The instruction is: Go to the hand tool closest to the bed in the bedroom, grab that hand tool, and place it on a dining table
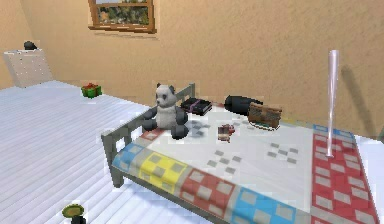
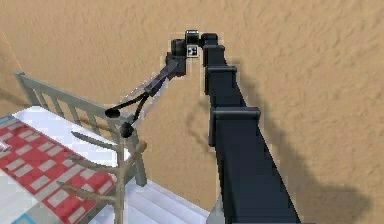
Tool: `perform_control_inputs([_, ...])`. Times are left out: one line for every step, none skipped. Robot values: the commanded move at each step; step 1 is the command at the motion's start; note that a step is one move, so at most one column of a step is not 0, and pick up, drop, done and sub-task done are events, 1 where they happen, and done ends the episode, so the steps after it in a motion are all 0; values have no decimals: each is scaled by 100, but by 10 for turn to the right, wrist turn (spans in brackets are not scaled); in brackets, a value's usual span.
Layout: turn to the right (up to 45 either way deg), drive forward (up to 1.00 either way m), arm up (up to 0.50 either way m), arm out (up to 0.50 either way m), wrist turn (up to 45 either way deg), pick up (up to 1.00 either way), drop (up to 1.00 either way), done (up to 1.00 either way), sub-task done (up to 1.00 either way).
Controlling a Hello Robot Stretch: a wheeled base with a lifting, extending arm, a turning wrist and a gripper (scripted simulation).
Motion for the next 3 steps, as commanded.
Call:
perform_control_inputs([0,0,0,-44,0,0,0,0,0])
perform_control_inputs([-450,0,0,0,0,0,0,0,0])
perform_control_inputs([-450,0,0,0,0,0,0,0,0])
